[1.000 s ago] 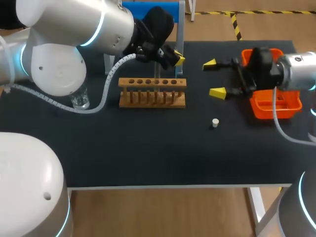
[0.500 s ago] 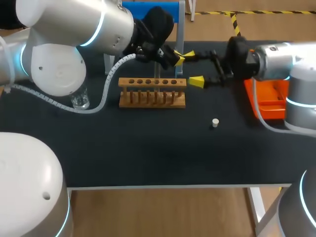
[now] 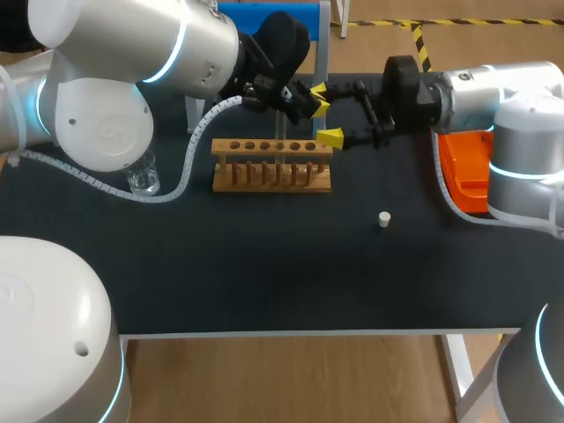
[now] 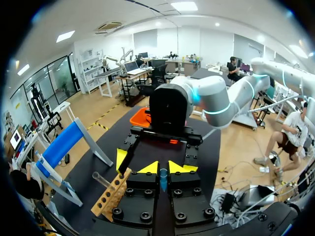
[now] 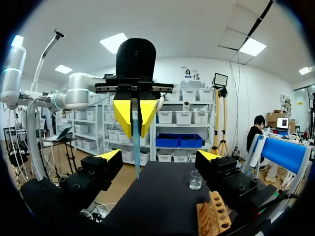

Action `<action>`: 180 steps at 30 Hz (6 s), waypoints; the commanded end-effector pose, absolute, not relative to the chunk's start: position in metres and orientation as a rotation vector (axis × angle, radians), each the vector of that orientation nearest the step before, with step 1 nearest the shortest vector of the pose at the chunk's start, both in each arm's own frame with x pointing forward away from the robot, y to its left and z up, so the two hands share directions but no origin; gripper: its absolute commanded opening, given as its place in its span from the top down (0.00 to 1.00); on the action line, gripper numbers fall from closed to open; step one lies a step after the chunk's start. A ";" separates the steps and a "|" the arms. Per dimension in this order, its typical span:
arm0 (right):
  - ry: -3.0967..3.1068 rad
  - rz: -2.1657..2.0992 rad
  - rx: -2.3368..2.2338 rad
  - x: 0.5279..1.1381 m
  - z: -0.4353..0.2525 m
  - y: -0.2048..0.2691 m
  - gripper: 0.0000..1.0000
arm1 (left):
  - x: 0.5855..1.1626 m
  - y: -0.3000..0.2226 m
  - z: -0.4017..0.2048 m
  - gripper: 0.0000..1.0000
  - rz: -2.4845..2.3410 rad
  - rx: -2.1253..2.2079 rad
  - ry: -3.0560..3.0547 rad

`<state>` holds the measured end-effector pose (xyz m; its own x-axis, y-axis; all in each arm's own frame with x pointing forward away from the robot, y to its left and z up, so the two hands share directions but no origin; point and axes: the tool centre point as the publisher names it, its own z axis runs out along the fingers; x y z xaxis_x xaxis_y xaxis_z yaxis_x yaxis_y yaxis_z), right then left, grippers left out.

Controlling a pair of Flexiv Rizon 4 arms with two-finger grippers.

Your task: Invert the test tube, pick up the pipette, mount the tip to pipette, aspirate from beaker and dispense into the tube, eject the tip, return the pipette, and cap with the stopper.

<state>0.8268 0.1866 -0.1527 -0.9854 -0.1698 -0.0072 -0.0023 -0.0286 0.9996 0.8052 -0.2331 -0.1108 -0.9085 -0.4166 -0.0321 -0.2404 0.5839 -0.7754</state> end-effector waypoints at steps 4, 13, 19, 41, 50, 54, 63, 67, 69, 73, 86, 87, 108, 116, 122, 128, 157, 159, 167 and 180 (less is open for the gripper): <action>-2.104 -2.154 0.218 0.831 -0.150 0.199 0.00 | 0.805 -0.233 -0.110 1.00 -1.220 -0.551 2.607; -2.081 -2.155 0.228 0.827 -0.148 0.204 0.27 | 0.805 -0.233 -0.110 1.00 -1.220 -0.551 2.607; -2.077 -2.165 0.218 0.822 -0.145 0.202 0.41 | 0.805 -0.233 -0.110 1.00 -1.220 -0.551 2.607; -2.069 -2.166 0.197 0.804 -0.144 0.198 0.52 | 0.805 -0.233 -0.110 1.00 -1.220 -0.551 2.607; -2.069 -2.172 0.205 0.799 -0.141 0.194 0.77 | 0.805 -0.233 -0.110 1.00 -1.220 -0.551 2.607; -2.071 -2.171 0.209 0.797 -0.140 0.192 1.00 | 0.805 -0.233 -0.110 1.00 -1.220 -0.551 2.607; -2.069 -2.177 0.204 0.795 -0.141 0.186 1.00 | 0.805 -0.233 -0.110 0.00 -1.220 -0.551 2.607; -2.075 -2.182 0.184 0.793 -0.148 0.170 1.00 | 0.805 -0.233 -0.110 0.00 -1.220 -0.551 2.607; -2.080 -2.181 0.172 0.792 -0.153 0.160 1.00 | 0.805 -0.233 -0.110 0.00 -1.220 -0.551 2.607; -2.097 -2.177 0.152 0.789 -0.163 0.137 1.00 | 0.805 -0.233 -0.110 0.00 -1.220 -0.551 2.607; -2.164 -2.140 0.112 0.772 -0.196 0.076 1.00 | 0.805 -0.233 -0.110 0.00 -1.220 -0.551 2.607; -2.164 -2.140 0.112 0.772 -0.196 0.076 1.00 | 0.805 -0.233 -0.110 0.00 -1.220 -0.551 2.607; -2.164 -2.141 0.112 0.769 -0.197 0.071 1.00 | 0.805 -0.233 -0.110 0.00 -1.220 -0.551 2.607; -2.159 -2.197 0.074 0.759 -0.202 0.039 1.00 | 0.805 -0.233 -0.110 0.00 -1.220 -0.551 2.607; -2.134 -2.208 0.084 0.752 -0.206 0.025 1.00 | 0.805 -0.233 -0.110 0.00 -1.220 -0.551 2.607; -2.134 -2.195 0.106 0.747 -0.213 0.019 1.00 | 0.805 -0.233 -0.110 0.00 -1.220 -0.551 2.607; -2.132 -2.176 0.070 0.744 -0.225 0.014 1.00 | 0.805 -0.233 -0.110 0.00 -1.220 -0.551 2.607; -2.132 -2.176 0.070 0.744 -0.225 0.014 1.00 | 0.812 -0.216 -0.117 0.00 -1.124 -0.639 2.587; -2.132 -2.176 0.070 0.744 -0.225 0.014 1.00 | 0.827 -0.140 -0.131 0.00 -0.913 -0.912 2.465; -2.132 -2.176 0.070 0.744 -0.225 0.014 1.00 | 0.842 -0.066 -0.136 0.00 -0.761 -1.193 2.247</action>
